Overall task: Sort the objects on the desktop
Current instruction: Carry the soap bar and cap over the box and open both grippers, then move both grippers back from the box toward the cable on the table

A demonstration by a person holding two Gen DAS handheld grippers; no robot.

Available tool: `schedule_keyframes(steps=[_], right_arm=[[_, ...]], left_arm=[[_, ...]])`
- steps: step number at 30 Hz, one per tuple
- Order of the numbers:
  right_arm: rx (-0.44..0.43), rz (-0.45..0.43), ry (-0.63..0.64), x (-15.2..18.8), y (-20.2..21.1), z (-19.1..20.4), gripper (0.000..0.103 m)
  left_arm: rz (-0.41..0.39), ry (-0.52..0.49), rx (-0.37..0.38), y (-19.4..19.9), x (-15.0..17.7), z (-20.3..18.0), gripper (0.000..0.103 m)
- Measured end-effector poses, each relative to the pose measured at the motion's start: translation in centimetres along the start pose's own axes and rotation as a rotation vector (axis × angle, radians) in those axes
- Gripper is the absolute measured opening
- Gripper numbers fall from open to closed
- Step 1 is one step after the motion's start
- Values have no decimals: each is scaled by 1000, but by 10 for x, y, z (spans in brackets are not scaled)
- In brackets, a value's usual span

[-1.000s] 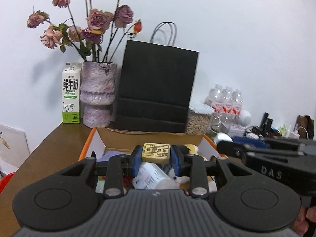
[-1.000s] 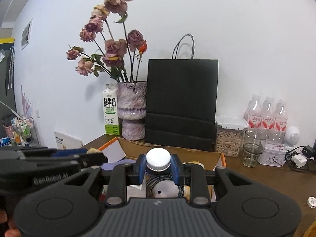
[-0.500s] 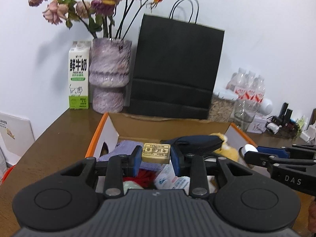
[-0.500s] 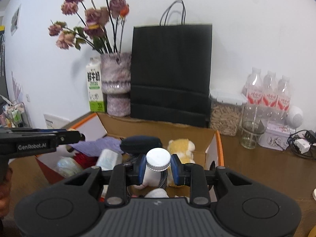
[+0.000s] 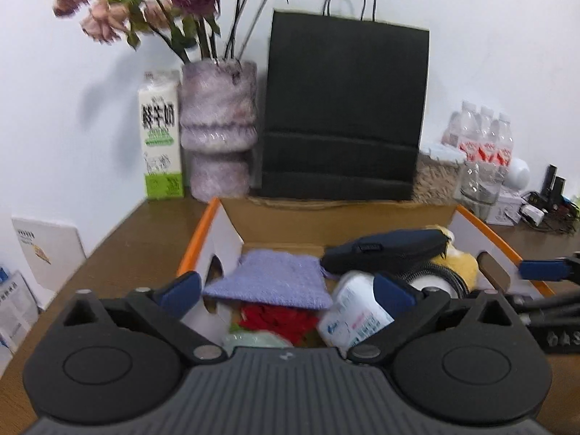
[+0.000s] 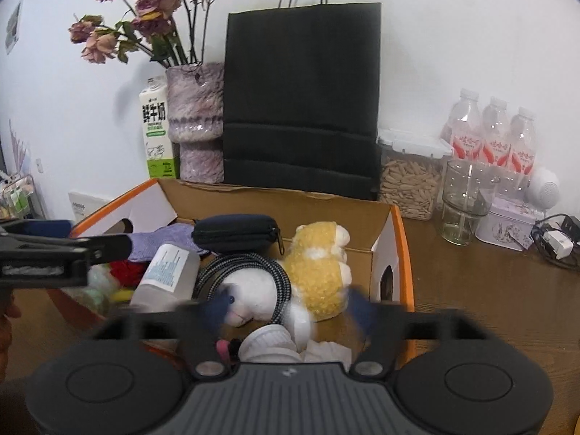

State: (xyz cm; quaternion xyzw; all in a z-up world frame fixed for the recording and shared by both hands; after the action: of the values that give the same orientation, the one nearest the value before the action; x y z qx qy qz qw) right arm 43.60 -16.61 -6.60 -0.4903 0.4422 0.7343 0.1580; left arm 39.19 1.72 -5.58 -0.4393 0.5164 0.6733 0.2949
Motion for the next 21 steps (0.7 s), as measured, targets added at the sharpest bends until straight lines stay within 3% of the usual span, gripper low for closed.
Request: schedule_keyframes(steps=[3,21], right_arm=[[1,-2,4,0,-1,2,102],[4,9,29,2,-2,9,103]], left_arm=[[8,-12,-5,-1,2,-3,103],[-9,-34,-15,2,4,-7,103]])
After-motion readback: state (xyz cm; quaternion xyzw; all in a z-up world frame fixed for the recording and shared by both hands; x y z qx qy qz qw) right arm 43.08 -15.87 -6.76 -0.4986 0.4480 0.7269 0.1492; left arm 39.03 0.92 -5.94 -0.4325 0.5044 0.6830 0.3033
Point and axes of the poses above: each gripper's, at about its wrist camera, not at the fingertips, and y roughly against the way its jaws point, z to its left, x to its underside, the point moved 9 cm from there along -y, roughly the way its jaws point, and after that the axes turned 14 degrees about -x, right-handed, at the moved point
